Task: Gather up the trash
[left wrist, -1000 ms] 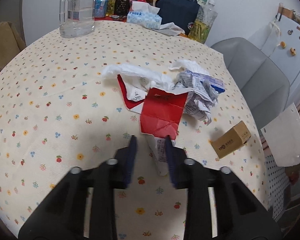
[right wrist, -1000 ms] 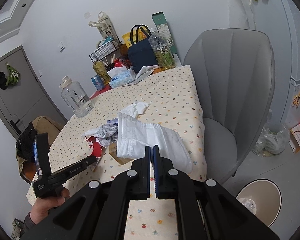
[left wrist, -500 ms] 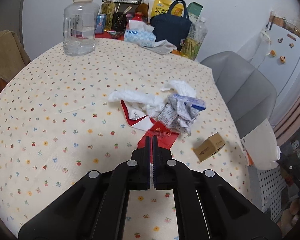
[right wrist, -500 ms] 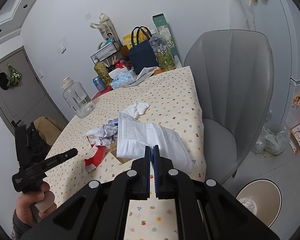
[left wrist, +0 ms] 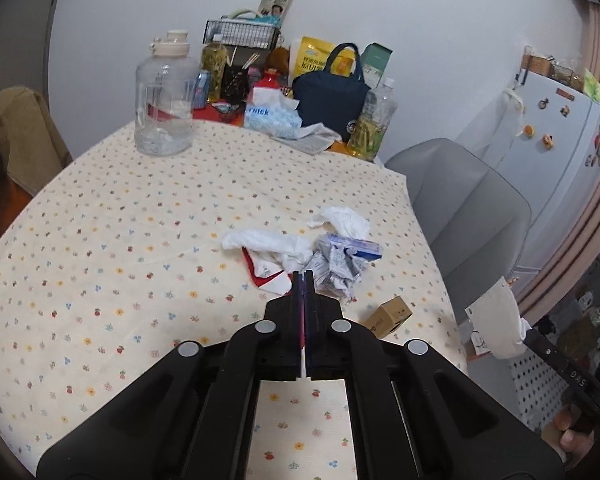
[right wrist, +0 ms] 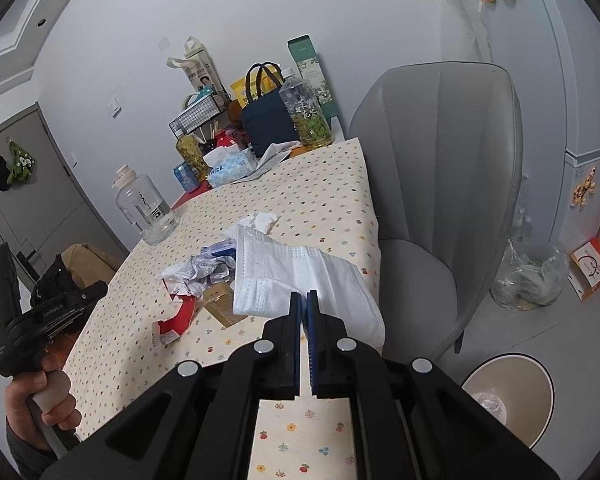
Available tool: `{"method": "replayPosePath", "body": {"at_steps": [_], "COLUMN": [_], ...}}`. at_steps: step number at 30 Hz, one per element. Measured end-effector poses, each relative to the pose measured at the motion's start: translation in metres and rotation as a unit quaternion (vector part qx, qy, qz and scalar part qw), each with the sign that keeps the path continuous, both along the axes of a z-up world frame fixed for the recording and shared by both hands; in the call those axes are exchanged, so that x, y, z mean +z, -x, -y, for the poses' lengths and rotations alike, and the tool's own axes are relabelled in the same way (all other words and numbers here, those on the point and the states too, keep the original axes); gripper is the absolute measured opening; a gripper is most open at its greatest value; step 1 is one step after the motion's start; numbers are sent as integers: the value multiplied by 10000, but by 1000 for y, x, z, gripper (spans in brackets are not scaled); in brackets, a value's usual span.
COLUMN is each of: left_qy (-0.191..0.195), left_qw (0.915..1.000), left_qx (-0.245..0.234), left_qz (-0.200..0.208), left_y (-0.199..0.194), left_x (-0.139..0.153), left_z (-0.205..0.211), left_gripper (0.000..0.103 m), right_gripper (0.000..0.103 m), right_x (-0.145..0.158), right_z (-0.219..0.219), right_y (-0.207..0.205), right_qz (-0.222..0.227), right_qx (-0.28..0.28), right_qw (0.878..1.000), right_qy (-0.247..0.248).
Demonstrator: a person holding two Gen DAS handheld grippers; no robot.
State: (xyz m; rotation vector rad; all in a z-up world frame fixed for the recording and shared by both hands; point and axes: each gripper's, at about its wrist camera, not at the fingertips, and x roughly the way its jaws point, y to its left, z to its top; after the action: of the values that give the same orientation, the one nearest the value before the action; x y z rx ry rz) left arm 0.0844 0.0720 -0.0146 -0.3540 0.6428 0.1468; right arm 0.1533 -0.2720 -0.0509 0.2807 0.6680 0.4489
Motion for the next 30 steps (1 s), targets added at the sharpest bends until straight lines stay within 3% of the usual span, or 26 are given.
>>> {"method": "replayPosePath", "body": {"at_steps": [1, 2, 8, 10, 12, 15, 17, 24, 30], "left_qy": [111, 166, 42, 117, 38, -35, -203, -242, -291], "left_qw": [9997, 9994, 9972, 9958, 9942, 9928, 9931, 9958, 9982], "left_qx": [-30, -25, -60, -41, -34, -103, -15, -65, -152], "left_qz": [-207, -288, -738, -912, -1070, -1192, -1157, -877, -492], "left_y": [-4, -6, -20, -26, -32, -38, -37, -30, -20], "left_x": [-6, -11, -46, -62, -75, -90, -91, -73, -39], "left_z": [-3, -4, 0, -1, 1, 5, 6, 7, 17], "left_gripper": [28, 54, 56, 53, 31, 10, 5, 3, 3], "right_gripper": [4, 4, 4, 4, 4, 4, 4, 4, 4], "right_x": [0, 0, -6, -8, -11, -14, -16, -16, -16], "right_z": [1, 2, 7, 9, 10, 12, 13, 11, 18], "right_y": [0, 0, -4, -4, -5, -7, -8, -8, -6], "right_qz": [6, 0, -74, -85, -104, -154, -174, -164, -136], "right_qx": [-13, -21, -81, -86, -101, -137, -154, -139, -172], "right_qw": [10000, 10000, 9999, 9999, 9999, 9998, 9997, 9998, 9998], "right_qy": [5, 2, -27, -27, -10, -12, -15, -2, -28]}}
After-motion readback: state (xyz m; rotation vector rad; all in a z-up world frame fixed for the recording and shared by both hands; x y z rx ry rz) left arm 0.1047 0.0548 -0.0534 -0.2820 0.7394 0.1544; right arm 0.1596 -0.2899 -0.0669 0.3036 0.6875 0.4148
